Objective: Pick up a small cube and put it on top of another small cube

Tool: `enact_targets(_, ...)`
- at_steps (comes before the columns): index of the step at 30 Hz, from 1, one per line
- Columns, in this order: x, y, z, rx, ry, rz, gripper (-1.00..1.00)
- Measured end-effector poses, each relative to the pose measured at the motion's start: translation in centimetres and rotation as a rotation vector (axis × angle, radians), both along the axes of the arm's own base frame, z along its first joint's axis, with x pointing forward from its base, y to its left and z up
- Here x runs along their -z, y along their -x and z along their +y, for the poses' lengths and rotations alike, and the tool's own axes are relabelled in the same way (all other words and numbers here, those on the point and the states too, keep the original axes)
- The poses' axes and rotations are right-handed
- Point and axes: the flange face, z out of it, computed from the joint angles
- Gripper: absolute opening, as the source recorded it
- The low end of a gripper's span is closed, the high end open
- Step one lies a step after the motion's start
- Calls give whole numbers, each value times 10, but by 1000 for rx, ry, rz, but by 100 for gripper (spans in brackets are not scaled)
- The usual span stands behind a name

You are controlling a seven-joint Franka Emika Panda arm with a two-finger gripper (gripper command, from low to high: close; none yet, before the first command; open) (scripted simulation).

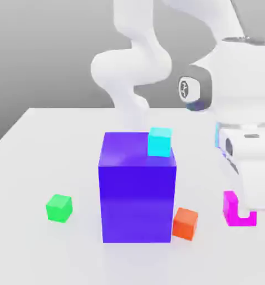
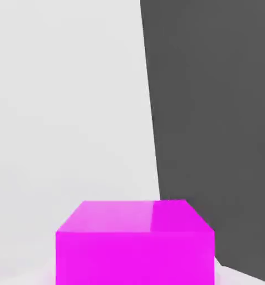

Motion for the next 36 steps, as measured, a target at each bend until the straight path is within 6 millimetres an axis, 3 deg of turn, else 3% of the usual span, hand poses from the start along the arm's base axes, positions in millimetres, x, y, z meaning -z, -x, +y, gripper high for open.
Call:
enact_targets(3,-12,8,-83,-8,63,-5,-100)
enact_targets(7,-16,40,-177,-21,123,21,-100)
enact_targets(10,-5,68,-217,-51,135,71,-100)
enact_targets(14,16,109,-255,-103,125,140,-100)
enact_targets(18,39,152,-281,-166,89,201,-100)
enact_targets(21,58,179,-287,-225,47,242,-100)
enact_targets(36,104,173,-279,-270,-45,239,-100)
